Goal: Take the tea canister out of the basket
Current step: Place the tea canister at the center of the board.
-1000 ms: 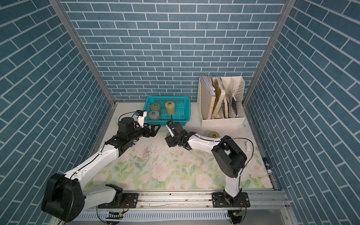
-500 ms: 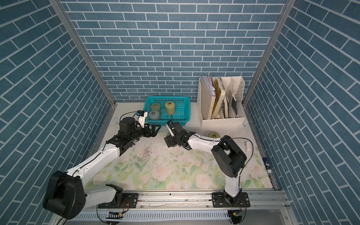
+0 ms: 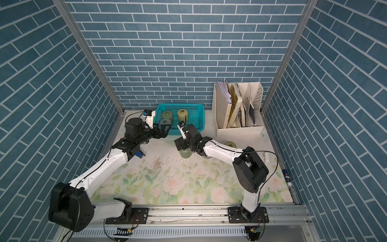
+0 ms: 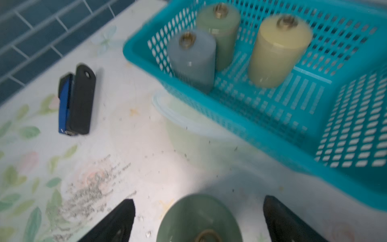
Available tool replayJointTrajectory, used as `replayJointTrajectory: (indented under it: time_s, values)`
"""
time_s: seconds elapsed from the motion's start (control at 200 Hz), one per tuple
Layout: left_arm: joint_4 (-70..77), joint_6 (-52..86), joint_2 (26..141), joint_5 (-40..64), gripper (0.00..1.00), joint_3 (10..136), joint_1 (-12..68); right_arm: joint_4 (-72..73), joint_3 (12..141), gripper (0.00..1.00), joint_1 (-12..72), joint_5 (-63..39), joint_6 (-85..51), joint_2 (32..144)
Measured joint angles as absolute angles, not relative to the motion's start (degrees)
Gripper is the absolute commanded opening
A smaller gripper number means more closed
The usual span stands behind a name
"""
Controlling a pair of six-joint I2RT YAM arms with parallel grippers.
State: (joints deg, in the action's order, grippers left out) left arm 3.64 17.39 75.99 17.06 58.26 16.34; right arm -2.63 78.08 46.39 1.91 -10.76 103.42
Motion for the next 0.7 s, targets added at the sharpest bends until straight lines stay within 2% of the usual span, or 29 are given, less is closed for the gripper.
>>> replayJointTrajectory:
  time_s: [0.165, 0.415, 0.56, 0.7]
  values:
    - [2.68, 17.41, 82.91, 15.57, 1.00, 66.78, 14.87, -4.38, 95.85, 0.98, 41.36, 0.99, -10.07, 109.25]
    - [0.21, 17.45, 89.69, 14.76, 1.00, 69.82, 14.90, -10.22, 123.63, 1.00, 37.47, 0.64, -8.99, 131.35]
    - [-0.38, 17.37, 91.39, 14.17, 1.00, 71.16, 14.90, -14.22, 133.97, 1.00, 37.01, 0.25, -8.49, 142.58]
    - [-0.36, 17.34, 91.42, 14.17, 1.00, 71.16, 14.90, -15.46, 136.88, 1.00, 36.56, 0.23, -8.47, 147.11]
